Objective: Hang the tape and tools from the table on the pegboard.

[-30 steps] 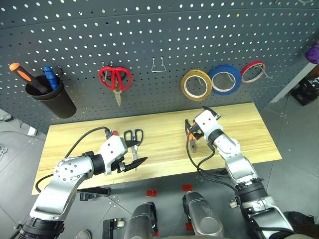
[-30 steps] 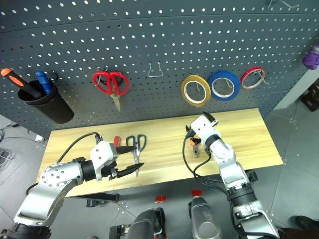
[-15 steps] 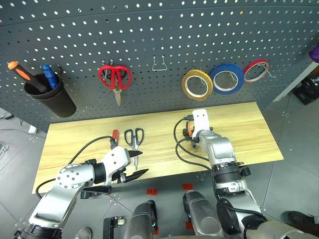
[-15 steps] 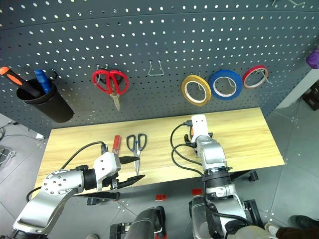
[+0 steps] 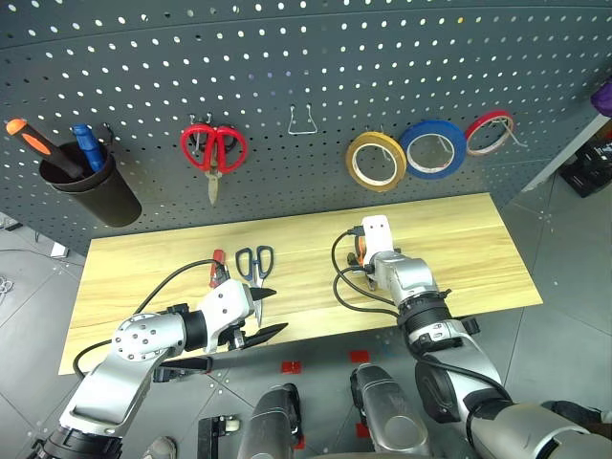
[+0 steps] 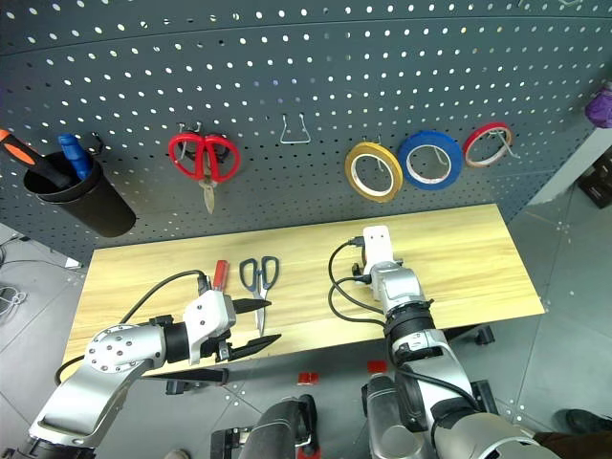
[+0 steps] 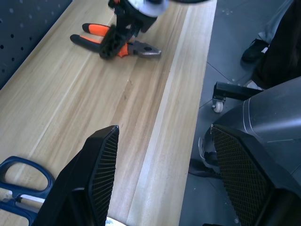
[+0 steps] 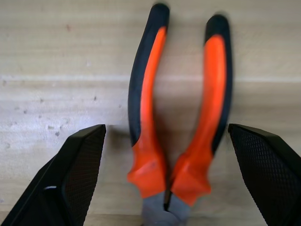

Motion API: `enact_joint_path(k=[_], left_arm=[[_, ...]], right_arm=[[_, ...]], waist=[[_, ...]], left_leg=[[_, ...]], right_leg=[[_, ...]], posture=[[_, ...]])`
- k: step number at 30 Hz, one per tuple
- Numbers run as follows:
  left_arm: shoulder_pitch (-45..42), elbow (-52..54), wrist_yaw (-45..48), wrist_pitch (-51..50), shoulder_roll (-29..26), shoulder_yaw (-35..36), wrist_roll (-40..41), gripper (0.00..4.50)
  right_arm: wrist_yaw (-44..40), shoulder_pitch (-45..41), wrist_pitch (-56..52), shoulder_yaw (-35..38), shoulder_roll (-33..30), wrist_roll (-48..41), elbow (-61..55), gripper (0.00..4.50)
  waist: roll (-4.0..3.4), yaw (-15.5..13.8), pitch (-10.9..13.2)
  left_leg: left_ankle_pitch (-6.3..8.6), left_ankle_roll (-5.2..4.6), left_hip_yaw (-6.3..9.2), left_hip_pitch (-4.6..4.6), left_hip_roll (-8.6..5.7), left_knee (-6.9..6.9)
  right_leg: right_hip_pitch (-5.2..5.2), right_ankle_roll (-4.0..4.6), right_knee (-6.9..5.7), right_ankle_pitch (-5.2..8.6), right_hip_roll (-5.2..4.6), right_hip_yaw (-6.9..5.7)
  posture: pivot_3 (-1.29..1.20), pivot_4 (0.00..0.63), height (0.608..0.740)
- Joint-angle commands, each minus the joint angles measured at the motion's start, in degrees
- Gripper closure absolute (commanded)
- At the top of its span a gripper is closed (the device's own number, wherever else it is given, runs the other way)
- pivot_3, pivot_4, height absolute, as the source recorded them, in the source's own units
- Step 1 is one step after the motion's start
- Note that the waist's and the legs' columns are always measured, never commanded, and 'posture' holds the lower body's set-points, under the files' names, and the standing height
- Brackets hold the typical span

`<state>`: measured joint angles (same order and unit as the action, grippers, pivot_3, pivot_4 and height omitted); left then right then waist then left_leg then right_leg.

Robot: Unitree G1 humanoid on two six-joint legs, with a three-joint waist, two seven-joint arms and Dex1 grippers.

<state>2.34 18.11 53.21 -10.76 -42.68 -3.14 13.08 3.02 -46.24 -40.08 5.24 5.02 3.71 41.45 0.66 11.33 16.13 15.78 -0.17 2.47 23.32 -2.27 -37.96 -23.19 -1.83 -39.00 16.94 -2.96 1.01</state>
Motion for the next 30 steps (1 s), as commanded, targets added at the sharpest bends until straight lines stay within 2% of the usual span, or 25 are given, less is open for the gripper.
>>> enact_joint_path(k=[1, 6, 9, 12, 13, 15, 21, 23, 26, 30], left_arm=[[0.14, 1.57, -0.04, 0.61, 0.04, 0.07, -0.14, 1.21], [0.56, 1.62, -0.72, 0.73, 0.44, 0.38, -0.18, 1.21], [0.91, 1.75, -1.19, 0.66, 0.88, 0.62, 0.06, 1.21], [1.26, 1.93, -3.08, 0.31, 2.58, 2.17, 1.54, 1.21], [1.42, 1.96, -3.93, 0.38, 3.25, 2.91, 1.86, 1.21], [2.04, 1.87, -5.78, 1.69, 4.58, 4.72, 1.80, 1.21], [8.92, 6.75, -8.76, -2.26, 8.59, 13.47, 11.21, 1.21], [10.89, 8.90, -9.93, -4.55, 9.55, 15.89, 14.49, 1.21], [13.75, 12.01, -10.80, -6.74, 10.19, 20.15, 19.62, 1.21], [12.69, 13.19, -12.42, -9.14, 9.48, 21.87, 21.21, 1.21]], right_arm=[[0.86, -1.38, 2.08, -0.03, -0.19, -0.72, 3.47, 0.04], [0.71, -1.96, 3.99, -0.81, -0.60, -0.75, 6.58, 0.04], [0.50, -1.52, 4.79, -1.45, -0.75, -0.47, 6.91, 0.58], [-1.02, 0.38, 4.76, -3.94, -0.81, 0.44, 2.66, 1.55], [-1.73, 1.34, 4.34, -4.86, -0.76, 0.47, 0.21, 1.67], [-3.62, 4.29, 2.40, -6.99, -0.52, 0.15, -7.26, 1.67], [-13.67, 18.15, -4.50, -17.03, -0.87, -3.51, -40.38, 1.67], [-15.57, 20.55, -4.90, -18.97, -1.45, -4.41, -48.02, 1.67], [-18.13, 21.24, 0.78, -21.48, -1.53, -5.87, -58.81, 1.67], [-18.40, 16.15, 9.80, -21.59, 0.30, -6.38, -61.76, 1.67]], waist=[[0.00, -0.03, 0.00], [0.01, -0.02, -0.01], [0.02, -0.02, -0.01], [0.02, -0.07, -0.01], [0.01, -0.10, -0.01], [0.01, -0.12, -0.01], [-0.02, -0.02, 0.01], [0.00, -0.15, 0.02], [0.04, -0.34, 0.09], [0.10, -0.62, 0.24]], left_leg=[[0.00, 0.00, 0.01, 0.00, 0.00, 0.00], [-0.01, -0.01, 0.02, -0.01, 0.01, -0.01], [-0.01, -0.01, 0.01, -0.01, 0.01, -0.01], [-0.01, -0.01, 0.01, -0.01, 0.01, -0.01], [-0.02, -0.01, 0.02, -0.01, 0.01, -0.01], [-0.01, -0.01, 0.02, 0.01, 0.01, 0.00], [-0.01, -0.01, 0.03, 0.22, 0.04, 0.04], [-0.01, -0.01, 0.05, 0.42, 0.04, -0.01], [-0.02, 0.00, 0.12, 0.43, 0.04, -0.09], [-0.05, 0.03, 0.20, 0.40, 0.03, -0.11]], right_leg=[[0.00, 0.00, 0.00, 0.00, 0.00, 0.00], [0.01, 0.00, -0.03, 0.00, 0.00, -0.02], [0.02, 0.00, -0.03, 0.00, 0.00, -0.02], [0.02, 0.00, -0.04, 0.00, 0.00, -0.02], [0.01, 0.00, -0.03, 0.00, 0.00, -0.02], [0.00, 0.00, -0.02, 0.00, 0.00, -0.02], [-0.21, 0.00, 0.03, 0.00, 0.01, -0.02], [-0.39, -0.01, 0.03, 0.00, 0.01, -0.01], [-0.38, -0.02, 0.00, -0.01, 0.00, -0.06], [-0.36, -0.03, -0.02, -0.01, 0.01, -0.14]], posture=[[-0.24, 0.312, 0.740], [-0.24, 0.308, 0.740], [-0.24, 0.307, 0.740], [-0.24, 0.305, 0.740], [-0.24, 0.305, 0.740], [-0.25, 0.305, 0.740], [-0.25, 0.309, 0.740], [-0.25, 0.309, 0.740], [-0.24, 0.315, 0.740], [-0.23, 0.312, 0.740]])
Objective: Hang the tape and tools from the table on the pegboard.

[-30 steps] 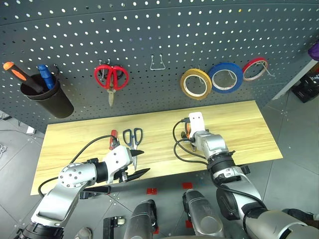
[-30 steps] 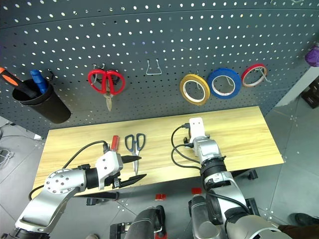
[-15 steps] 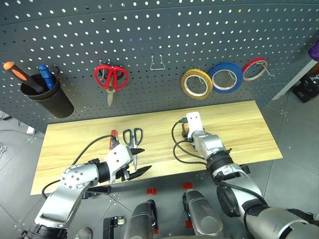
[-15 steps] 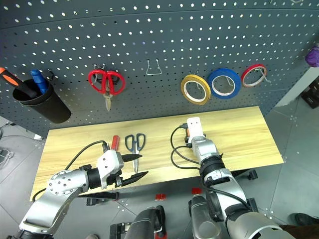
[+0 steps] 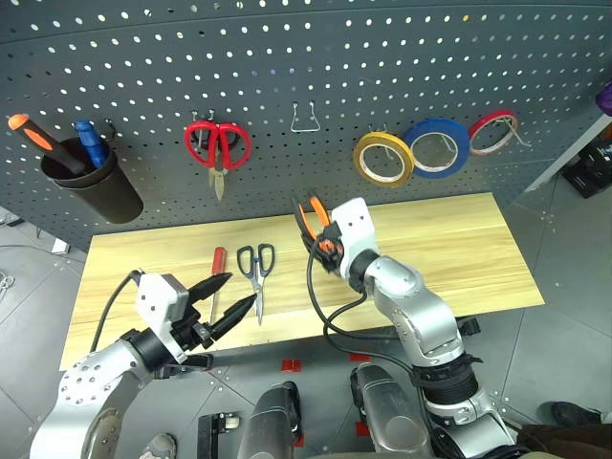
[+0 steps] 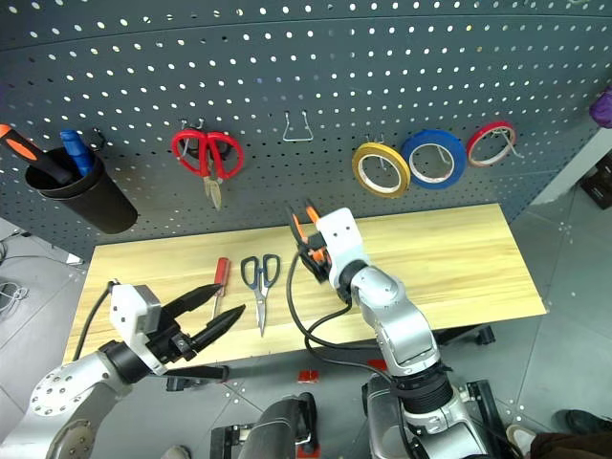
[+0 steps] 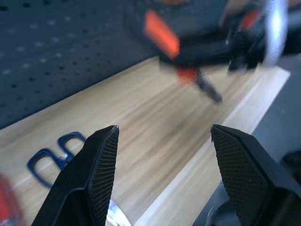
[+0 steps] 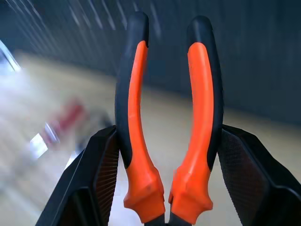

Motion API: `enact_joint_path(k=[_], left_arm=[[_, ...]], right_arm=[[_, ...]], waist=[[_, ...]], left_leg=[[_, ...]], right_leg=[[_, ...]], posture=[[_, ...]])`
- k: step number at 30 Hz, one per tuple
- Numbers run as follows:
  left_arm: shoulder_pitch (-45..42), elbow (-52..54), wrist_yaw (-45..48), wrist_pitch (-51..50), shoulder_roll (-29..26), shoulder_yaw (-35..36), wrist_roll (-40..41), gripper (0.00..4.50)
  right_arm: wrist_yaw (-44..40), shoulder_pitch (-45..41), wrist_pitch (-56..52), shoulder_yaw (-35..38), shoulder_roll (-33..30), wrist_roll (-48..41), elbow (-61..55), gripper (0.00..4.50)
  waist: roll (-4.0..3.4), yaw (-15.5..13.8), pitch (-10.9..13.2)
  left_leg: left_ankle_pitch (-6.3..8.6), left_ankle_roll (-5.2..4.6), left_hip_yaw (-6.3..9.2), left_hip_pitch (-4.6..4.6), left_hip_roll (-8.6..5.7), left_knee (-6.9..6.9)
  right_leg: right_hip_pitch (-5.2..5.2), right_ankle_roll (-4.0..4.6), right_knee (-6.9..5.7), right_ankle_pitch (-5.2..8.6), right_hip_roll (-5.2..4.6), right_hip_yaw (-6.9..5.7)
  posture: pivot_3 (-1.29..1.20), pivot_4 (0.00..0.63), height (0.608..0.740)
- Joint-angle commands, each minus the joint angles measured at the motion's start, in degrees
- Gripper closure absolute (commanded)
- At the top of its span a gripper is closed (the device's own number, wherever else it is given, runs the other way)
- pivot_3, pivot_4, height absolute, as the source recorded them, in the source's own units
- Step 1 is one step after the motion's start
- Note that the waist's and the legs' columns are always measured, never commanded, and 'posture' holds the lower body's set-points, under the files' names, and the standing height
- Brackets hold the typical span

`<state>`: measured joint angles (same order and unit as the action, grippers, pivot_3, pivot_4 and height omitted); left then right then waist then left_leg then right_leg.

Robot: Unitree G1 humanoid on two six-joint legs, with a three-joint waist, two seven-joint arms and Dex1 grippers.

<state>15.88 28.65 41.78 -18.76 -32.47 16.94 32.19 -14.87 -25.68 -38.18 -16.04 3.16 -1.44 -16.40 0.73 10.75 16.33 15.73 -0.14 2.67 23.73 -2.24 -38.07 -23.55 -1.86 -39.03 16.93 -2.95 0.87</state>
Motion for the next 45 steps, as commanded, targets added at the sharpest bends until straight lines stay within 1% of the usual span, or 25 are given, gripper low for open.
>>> enact_joint_path(k=[1, 3, 6, 12, 14, 19, 23, 25, 28, 31, 37, 40, 45], left_arm=[[-1.31, 2.75, -1.21, -1.50, -0.85, 1.87, 2.23, 1.21], [-3.21, 2.76, -2.08, -2.12, -0.80, 1.35, 2.42, 1.21], [-6.93, 3.37, -4.01, -3.10, 0.04, -0.37, 2.64, 1.21], [-12.11, 3.03, -6.40, -3.92, 1.10, -2.53, 2.10, 1.21], [-13.48, 2.37, -6.65, -3.81, 1.30, -3.10, 1.60, 1.21], [-16.51, 1.03, -7.05, -3.61, 2.30, -5.30, 0.75, 1.21], [-17.80, 0.38, -6.96, -3.35, 2.98, -6.71, 0.09, 1.21], [-18.19, 0.02, -6.73, -3.09, 3.06, -7.24, -0.23, 1.21], [-18.22, -0.53, -6.47, -2.55, 2.98, -7.25, -0.60, 1.21], [-18.25, -1.11, -6.24, -1.99, 3.02, -7.14, -0.94, 1.21], [-18.04, -1.96, -6.28, -0.70, 3.64, -7.60, -1.94, 1.21], [-18.34, -2.17, -6.45, -0.59, 4.12, -7.65, -2.14, 1.21], [-19.43, -2.28, -7.25, -0.61, 4.90, -7.42, -2.34, 1.21]], right_arm=[[-0.42, -5.94, 10.11, -0.08, 2.73, -1.27, -3.48, 1.67], [0.82, -10.85, 15.11, 1.29, 4.51, -0.99, -0.22, 1.67], [2.62, -20.55, 25.06, 4.21, 6.77, -0.69, 8.92, 1.67], [5.03, -33.75, 42.83, 7.56, 5.80, 0.70, 30.36, 1.67], [5.93, -37.51, 48.48, 8.66, 5.03, 1.48, 38.11, 1.67], [8.68, -44.32, 61.40, 10.12, 1.92, 4.51, 55.28, 1.67], [10.55, -47.08, 67.70, 10.45, 0.71, 6.26, 63.82, 1.67], [12.58, -47.38, 71.25, 9.63, -0.50, 8.81, 68.11, 1.67], [14.39, -47.16, 73.75, 10.29, -1.66, 9.78, 70.99, 1.67], [14.24, -45.71, 74.94, 10.49, -2.33, 9.83, 71.39, 1.67], [12.97, -41.92, 72.59, 10.93, -0.42, 7.83, 68.54, 1.67], [13.22, -43.60, 72.39, 10.80, 0.46, 7.88, 66.89, 1.67], [14.49, -49.32, 71.34, 11.41, 0.78, 8.22, 66.28, 1.67]], waist=[[0.04, -0.05, 0.10], [0.09, -0.05, 0.12], [0.19, 0.02, 0.18], [0.27, 0.22, 0.23], [0.28, 0.27, 0.26], [0.31, 0.27, 0.30], [0.35, 0.10, 0.37], [0.35, 0.10, 0.39], [0.35, 0.00, 0.39], [0.36, -0.32, 0.39], [0.36, -0.64, 0.39], [0.34, -0.45, 0.41], [0.34, 0.05, 0.66]], left_leg=[[-0.02, 0.02, 0.01, 0.00, -0.01, -0.01], [-0.04, 0.02, 0.01, 0.00, -0.02, -0.01], [-0.06, 0.05, 0.01, 0.01, -0.04, -0.01], [-0.07, 0.07, -0.04, 0.03, -0.06, 0.01], [-0.15, 0.22, -0.04, 0.03, -0.05, 0.01], [-0.20, 0.29, -0.09, 0.04, -0.06, 0.01], [-0.21, 0.30, -0.12, 0.05, -0.06, 0.00], [-0.22, 0.31, -0.13, 0.06, -0.05, 0.00], [-0.24, 0.32, -0.15, 0.05, -0.05, -0.02], [-0.28, 0.33, -0.14, 0.05, -0.04, -0.06], [-0.31, 0.31, -0.16, 0.02, -0.02, -0.07], [-0.32, 0.32, -0.17, 0.02, -0.01, -0.07], [-0.36, 0.36, -0.18, 0.02, -0.01, -0.08]], right_leg=[[0.01, -0.01, 0.00, -0.01, 0.00, -0.01], [0.00, -0.01, 0.00, -0.04, 0.00, -0.01], [-0.03, 0.00, -0.02, -0.06, 0.01, -0.02], [-0.03, 0.02, 0.02, -0.06, 0.00, -0.01], [-0.04, 0.02, 0.01, -0.06, 0.00, -0.03], [-0.04, 0.02, 0.00, -0.07, 0.00, -0.01], [-0.04, 0.02, 0.00, -0.07, 0.00, 0.00], [-0.04, 0.02, 0.00, -0.07, 0.00, 0.01], [-0.04, 0.02, -0.02, -0.07, 0.00, 0.02], [-0.03, 0.02, -0.04, -0.07, 0.00, 0.00], [-0.01, 0.02, -0.10, -0.07, 0.00, 0.02], [-0.03, 0.03, -0.15, -0.08, 0.02, 0.03], [-0.10, 0.04, -0.26, -0.08, 0.03, 0.05]], posture=[[-0.23, 0.312, 0.740], [-0.23, 0.306, 0.740], [-0.23, 0.301, 0.740], [-0.20, 0.296, 0.740], [-0.20, 0.301, 0.740], [-0.18, 0.306, 0.740], [-0.17, 0.311, 0.740], [-0.17, 0.311, 0.740], [-0.17, 0.308, 0.740], [-0.17, 0.309, 0.740], [-0.18, 0.306, 0.740], [-0.19, 0.311, 0.740], [-0.17, 0.324, 0.740]])
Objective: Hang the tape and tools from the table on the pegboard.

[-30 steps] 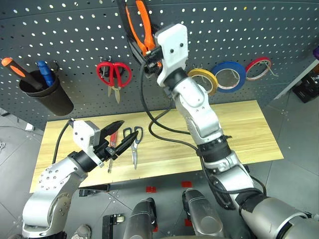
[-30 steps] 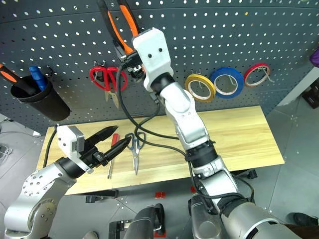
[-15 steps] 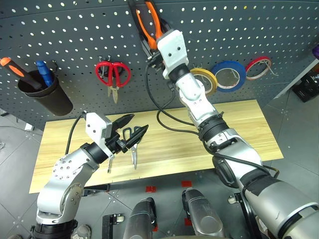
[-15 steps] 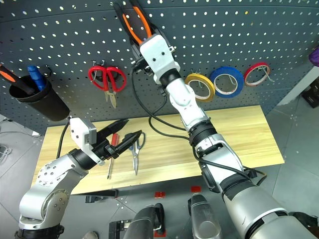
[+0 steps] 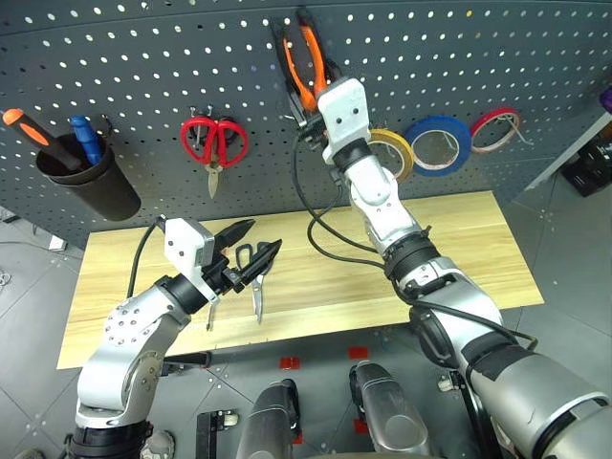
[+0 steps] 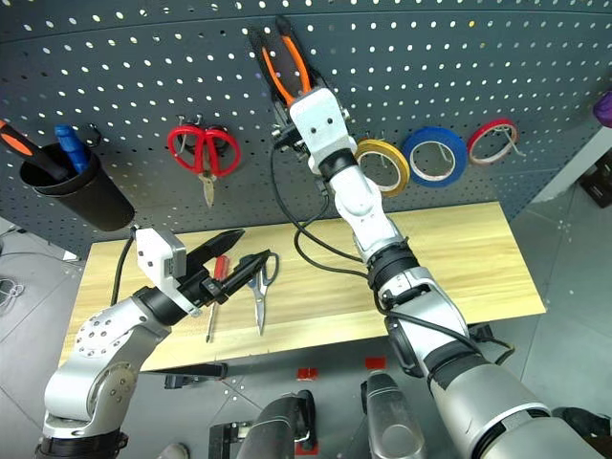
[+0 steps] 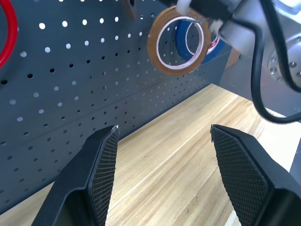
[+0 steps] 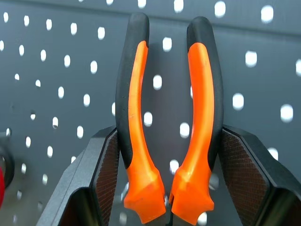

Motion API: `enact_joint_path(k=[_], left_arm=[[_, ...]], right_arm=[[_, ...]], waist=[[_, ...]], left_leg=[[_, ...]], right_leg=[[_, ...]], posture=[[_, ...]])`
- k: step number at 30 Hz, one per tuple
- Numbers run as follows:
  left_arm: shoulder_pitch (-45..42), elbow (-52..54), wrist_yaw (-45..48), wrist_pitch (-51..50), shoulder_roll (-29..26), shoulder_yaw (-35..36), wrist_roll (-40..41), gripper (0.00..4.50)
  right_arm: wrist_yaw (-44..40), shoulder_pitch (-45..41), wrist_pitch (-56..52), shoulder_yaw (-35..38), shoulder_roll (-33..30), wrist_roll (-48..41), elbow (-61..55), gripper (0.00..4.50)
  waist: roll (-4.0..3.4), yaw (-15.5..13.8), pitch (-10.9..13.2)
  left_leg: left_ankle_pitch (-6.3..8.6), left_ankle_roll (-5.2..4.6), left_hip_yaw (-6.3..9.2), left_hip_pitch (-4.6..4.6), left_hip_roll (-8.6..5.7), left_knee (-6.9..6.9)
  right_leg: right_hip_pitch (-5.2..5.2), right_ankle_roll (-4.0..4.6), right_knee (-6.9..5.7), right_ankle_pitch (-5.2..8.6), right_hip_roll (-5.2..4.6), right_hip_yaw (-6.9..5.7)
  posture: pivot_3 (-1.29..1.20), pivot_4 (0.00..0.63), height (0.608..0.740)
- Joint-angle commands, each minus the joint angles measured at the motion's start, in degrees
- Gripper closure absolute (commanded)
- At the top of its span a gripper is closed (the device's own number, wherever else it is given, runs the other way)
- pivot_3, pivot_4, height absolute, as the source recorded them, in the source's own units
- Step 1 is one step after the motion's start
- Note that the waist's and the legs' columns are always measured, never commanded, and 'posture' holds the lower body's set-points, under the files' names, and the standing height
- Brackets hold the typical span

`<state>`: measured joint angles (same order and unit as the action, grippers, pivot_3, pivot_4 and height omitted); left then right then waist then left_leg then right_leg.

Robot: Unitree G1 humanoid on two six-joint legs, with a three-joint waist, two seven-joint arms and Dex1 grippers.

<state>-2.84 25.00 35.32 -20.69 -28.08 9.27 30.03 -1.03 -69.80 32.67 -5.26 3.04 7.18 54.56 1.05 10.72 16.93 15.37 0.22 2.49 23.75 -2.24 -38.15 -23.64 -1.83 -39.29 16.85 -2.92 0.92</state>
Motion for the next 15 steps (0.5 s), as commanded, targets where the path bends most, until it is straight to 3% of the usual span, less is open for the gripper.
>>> enact_joint_path(k=[1, 11, 15], left_arm=[[-0.84, 1.44, -1.01, 1.24, 0.67, 0.33, -0.16, 1.21], [-0.09, 2.95, -2.37, 0.85, 0.58, 0.09, -0.44, 1.21], [0.23, 2.64, -2.26, 1.19, 0.42, 0.18, -0.64, 1.21]], right_arm=[[1.12, -5.42, 0.41, 0.42, 0.67, 0.23, -5.06, 1.67], [1.13, -3.24, -2.57, -1.15, 0.00, 3.11, -9.85, 1.67], [2.24, -1.93, -2.08, -1.29, 1.35, 3.24, -6.85, 1.67]], waist=[[0.01, 0.09, 0.08], [0.01, -1.47, 0.09], [0.02, -1.90, 0.09]], left_leg=[[0.00, 0.00, 0.00, 0.00, 0.00, 0.00], [-0.02, 0.03, 0.00, 0.02, 0.00, 0.02], [-0.03, 0.04, 0.01, 0.03, 0.00, 0.02]], right_leg=[[-0.02, 0.00, -0.05, 0.00, 0.00, 0.00], [-0.11, 0.01, -0.16, 0.01, -0.01, 0.00], [-0.11, 0.01, -0.14, 0.00, -0.01, -0.01]], posture=[[-0.17, 0.324, 0.740], [-0.15, 0.327, 0.740], [-0.15, 0.317, 0.740]])
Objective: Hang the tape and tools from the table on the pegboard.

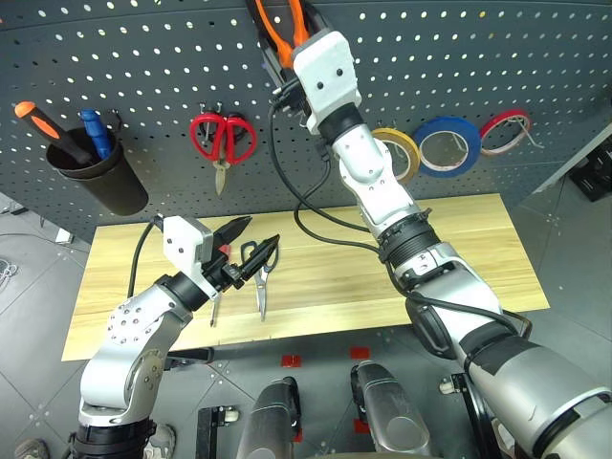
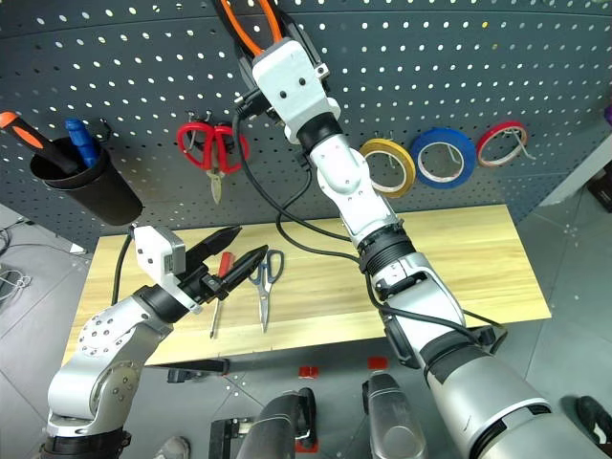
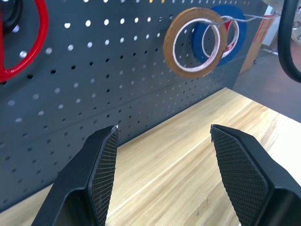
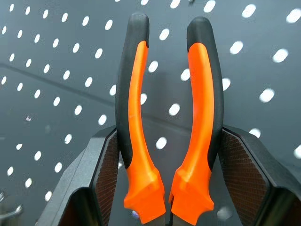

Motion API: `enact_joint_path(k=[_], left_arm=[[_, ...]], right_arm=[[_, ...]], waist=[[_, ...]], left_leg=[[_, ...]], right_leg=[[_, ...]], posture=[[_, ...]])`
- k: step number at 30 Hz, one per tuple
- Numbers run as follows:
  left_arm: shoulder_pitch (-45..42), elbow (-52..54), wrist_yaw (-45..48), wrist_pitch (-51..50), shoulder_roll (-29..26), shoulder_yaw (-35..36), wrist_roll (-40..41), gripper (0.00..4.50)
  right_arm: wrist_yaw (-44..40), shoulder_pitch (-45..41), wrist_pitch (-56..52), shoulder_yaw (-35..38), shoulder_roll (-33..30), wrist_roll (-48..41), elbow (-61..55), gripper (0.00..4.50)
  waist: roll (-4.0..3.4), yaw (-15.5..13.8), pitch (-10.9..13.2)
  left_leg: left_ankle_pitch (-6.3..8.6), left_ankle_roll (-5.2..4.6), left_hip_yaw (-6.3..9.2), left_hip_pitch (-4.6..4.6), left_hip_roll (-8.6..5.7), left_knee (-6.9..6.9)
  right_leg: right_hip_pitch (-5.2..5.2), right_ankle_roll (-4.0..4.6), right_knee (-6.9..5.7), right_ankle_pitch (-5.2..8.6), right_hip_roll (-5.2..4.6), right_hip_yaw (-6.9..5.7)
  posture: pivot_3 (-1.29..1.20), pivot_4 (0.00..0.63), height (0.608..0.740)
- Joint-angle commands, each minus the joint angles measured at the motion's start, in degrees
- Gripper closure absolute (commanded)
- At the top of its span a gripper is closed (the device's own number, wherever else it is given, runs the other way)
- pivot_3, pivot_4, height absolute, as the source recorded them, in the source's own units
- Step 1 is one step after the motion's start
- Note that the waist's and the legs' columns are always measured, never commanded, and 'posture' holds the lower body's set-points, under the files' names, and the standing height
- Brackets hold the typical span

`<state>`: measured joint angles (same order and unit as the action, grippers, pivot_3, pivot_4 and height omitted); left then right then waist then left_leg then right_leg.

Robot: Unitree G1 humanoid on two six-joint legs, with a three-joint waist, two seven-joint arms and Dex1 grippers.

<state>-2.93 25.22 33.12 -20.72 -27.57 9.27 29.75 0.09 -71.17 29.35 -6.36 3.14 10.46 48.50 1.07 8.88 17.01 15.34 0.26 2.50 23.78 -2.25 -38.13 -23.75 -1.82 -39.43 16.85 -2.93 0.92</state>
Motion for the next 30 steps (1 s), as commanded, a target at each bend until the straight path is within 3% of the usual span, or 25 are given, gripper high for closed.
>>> enact_joint_path(k=[1, 10, 20, 24, 28, 30], left_arm=[[0.22, 2.25, -0.07, 1.28, -0.07, 0.16, -0.48, 1.21], [-0.01, 2.38, -0.06, 1.09, -0.08, 0.06, -1.02, 1.21], [0.03, 2.16, -1.25, 1.39, 0.40, -0.41, -2.65, 1.21], [-0.01, 2.69, -3.73, -0.53, 0.21, 0.27, -3.41, 1.21], [0.36, 2.20, -6.19, -1.23, 0.80, 1.10, -3.63, 1.21], [0.48, 2.03, -7.31, -2.38, 0.81, 1.04, -3.69, 1.21]], right_arm=[[1.54, -0.43, 1.78, -0.35, 1.44, 0.33, 0.47, 1.67], [4.19, -0.87, 4.47, -0.69, 0.66, 2.33, 6.14, 1.67], [4.18, 4.84, -0.62, 0.39, 0.90, 0.84, 4.16, 1.67], [2.31, 8.02, -5.12, 1.13, -0.03, -0.55, -1.43, 1.67], [-6.10, 15.95, -15.75, -0.12, 0.14, -4.58, -14.91, 1.67], [-9.03, 19.35, -21.21, -1.10, -0.16, -5.58, -21.25, 0.93]], waist=[[0.00, -0.06, 0.00], [0.00, -0.70, 0.00], [0.00, -0.71, 0.00], [0.01, -0.92, 0.00], [0.03, -1.21, -0.01], [0.05, -1.14, -0.03]], left_leg=[[-0.01, 0.02, -0.01, 0.00, 0.00, 0.00], [-0.04, 0.06, -0.01, 0.01, 0.00, 0.00], [-0.04, 0.05, -0.02, -0.01, 0.01, 0.01], [-0.05, 0.01, 0.05, 0.00, 0.00, 0.00], [-0.02, -0.06, 0.17, 0.00, 0.00, -0.02], [0.00, -0.08, 0.16, -0.01, -0.02, -0.01]], right_leg=[[0.00, 0.00, 0.00, 0.00, 0.00, 0.00], [-0.02, 0.00, -0.01, 0.00, 0.00, -0.01], [0.00, 0.00, -0.01, 0.00, 0.00, -0.01], [-0.01, 0.00, -0.10, 0.00, 0.00, -0.05], [0.05, 0.01, -0.07, 0.00, 0.00, -0.11], [0.08, 0.00, -0.04, 0.00, 0.00, -0.09]], posture=[[-0.15, 0.317, 0.740], [-0.14, 0.324, 0.740], [-0.15, 0.329, 0.740], [-0.15, 0.327, 0.740], [-0.16, 0.324, 0.740], [-0.16, 0.322, 0.740]])
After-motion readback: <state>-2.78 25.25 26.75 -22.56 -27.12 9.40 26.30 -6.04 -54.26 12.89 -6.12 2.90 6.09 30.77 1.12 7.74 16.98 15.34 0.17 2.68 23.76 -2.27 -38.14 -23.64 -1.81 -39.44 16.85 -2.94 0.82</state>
